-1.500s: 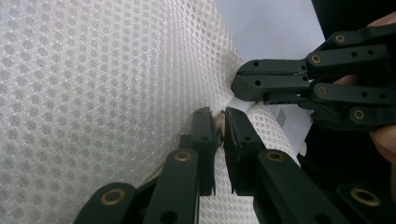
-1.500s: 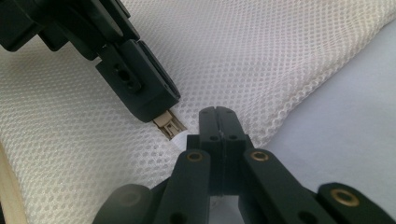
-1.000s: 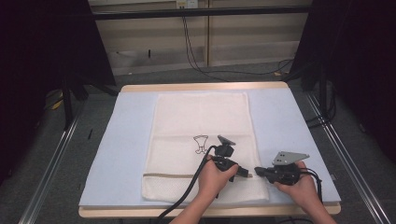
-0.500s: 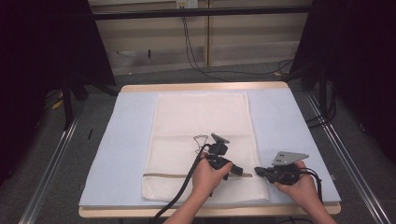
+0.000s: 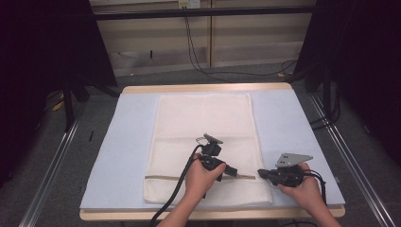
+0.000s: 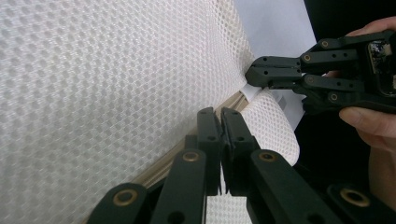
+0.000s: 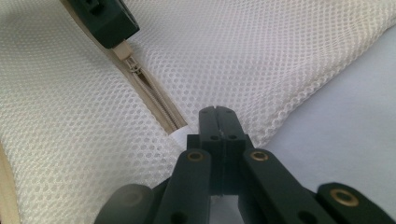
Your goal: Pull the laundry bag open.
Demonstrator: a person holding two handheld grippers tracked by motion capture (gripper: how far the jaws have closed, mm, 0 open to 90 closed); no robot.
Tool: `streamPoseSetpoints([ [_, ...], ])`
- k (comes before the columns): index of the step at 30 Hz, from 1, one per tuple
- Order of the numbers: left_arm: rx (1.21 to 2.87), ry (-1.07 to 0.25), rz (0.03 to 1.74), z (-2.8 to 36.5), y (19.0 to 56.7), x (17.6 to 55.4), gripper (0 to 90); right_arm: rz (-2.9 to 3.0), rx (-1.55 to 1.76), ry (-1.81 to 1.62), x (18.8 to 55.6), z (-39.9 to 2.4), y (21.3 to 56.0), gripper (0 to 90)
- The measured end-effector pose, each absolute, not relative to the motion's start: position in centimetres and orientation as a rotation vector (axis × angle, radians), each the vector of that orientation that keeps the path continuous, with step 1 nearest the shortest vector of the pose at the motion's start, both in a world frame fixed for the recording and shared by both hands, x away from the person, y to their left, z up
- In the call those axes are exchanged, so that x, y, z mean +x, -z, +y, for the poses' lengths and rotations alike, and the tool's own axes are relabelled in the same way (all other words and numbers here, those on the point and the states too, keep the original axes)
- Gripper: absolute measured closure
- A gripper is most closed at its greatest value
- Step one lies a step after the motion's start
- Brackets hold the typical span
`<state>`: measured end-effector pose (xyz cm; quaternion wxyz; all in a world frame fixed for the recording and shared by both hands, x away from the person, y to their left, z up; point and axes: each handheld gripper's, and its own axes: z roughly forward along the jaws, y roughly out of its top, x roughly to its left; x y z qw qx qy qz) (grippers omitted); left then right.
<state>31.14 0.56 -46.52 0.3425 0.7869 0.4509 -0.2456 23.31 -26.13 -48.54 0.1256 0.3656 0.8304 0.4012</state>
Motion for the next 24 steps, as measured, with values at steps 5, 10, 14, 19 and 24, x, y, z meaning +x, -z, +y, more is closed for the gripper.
streamPoseSetpoints([
  [5,2.041,0.636,1.177,0.51,46.53,31.13,87.5,2.418,1.065,-1.175,23.34,-26.15,48.57,90.0],
  [10,2.038,0.636,1.174,0.55,46.62,31.17,87.5,2.418,1.068,-1.18,23.36,-26.19,48.58,90.0],
  [14,2.032,0.638,1.183,0.64,46.78,31.13,87.4,2.417,1.069,-1.18,23.36,-26.19,48.58,90.0],
  [19,2.043,0.647,1.17,0.7,46.87,31.13,87.4,2.417,1.068,-1.17,23.31,-26.12,48.55,90.0],
  [24,2.048,0.646,1.184,0.85,46.84,31.15,87.5,2.417,1.07,-1.177,23.35,-26.16,48.57,90.0],
])
